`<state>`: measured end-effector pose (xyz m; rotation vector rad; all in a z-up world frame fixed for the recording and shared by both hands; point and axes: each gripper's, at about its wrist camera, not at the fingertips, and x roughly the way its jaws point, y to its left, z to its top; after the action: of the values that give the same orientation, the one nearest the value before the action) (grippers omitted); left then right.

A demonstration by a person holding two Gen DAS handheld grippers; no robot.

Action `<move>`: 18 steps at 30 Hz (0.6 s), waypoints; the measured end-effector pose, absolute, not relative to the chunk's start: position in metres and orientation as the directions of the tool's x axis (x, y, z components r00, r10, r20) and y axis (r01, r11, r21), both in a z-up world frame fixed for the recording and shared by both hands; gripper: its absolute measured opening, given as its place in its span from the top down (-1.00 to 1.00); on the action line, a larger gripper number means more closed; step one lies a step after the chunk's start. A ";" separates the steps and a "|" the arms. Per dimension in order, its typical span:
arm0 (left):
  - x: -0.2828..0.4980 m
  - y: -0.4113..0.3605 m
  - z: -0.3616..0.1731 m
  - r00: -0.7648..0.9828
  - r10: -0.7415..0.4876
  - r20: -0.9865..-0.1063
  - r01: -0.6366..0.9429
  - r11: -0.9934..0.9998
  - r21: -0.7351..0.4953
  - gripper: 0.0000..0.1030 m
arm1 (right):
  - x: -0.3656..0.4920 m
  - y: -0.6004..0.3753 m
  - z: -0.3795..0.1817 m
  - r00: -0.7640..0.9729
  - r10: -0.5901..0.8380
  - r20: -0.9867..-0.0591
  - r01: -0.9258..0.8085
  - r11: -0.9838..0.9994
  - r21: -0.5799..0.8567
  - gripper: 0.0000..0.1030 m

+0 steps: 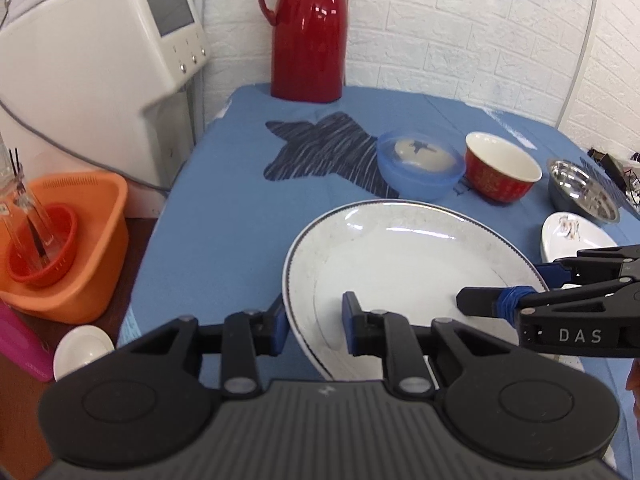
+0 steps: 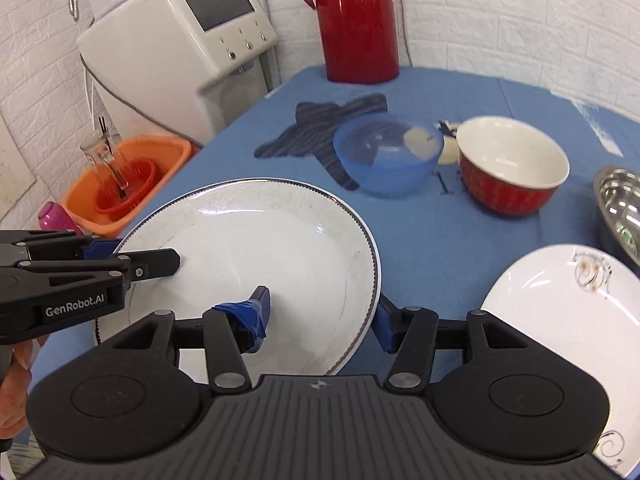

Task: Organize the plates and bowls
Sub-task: 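Lift and carry the gold-rimmed plate with both tools toward the plain white plate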

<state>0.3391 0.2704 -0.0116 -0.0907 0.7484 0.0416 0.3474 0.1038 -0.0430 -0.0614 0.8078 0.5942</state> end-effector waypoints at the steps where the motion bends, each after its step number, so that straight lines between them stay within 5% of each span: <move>1: 0.336 0.270 -0.008 0.740 0.009 -0.673 -0.070 0.995 -0.064 0.66 | 0.344 0.104 -0.040 0.545 0.477 -0.689 -0.524 0.836 0.163 0.22; 18: 0.208 0.230 0.003 0.775 -0.010 -0.632 -0.036 0.998 -0.060 0.66 | 0.225 0.066 -0.040 0.545 0.505 -0.669 -0.477 0.843 0.248 0.08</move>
<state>0.2083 0.2295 0.0034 -0.0697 0.6840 0.0140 0.2253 0.0663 -0.0402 0.0379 0.8062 0.5829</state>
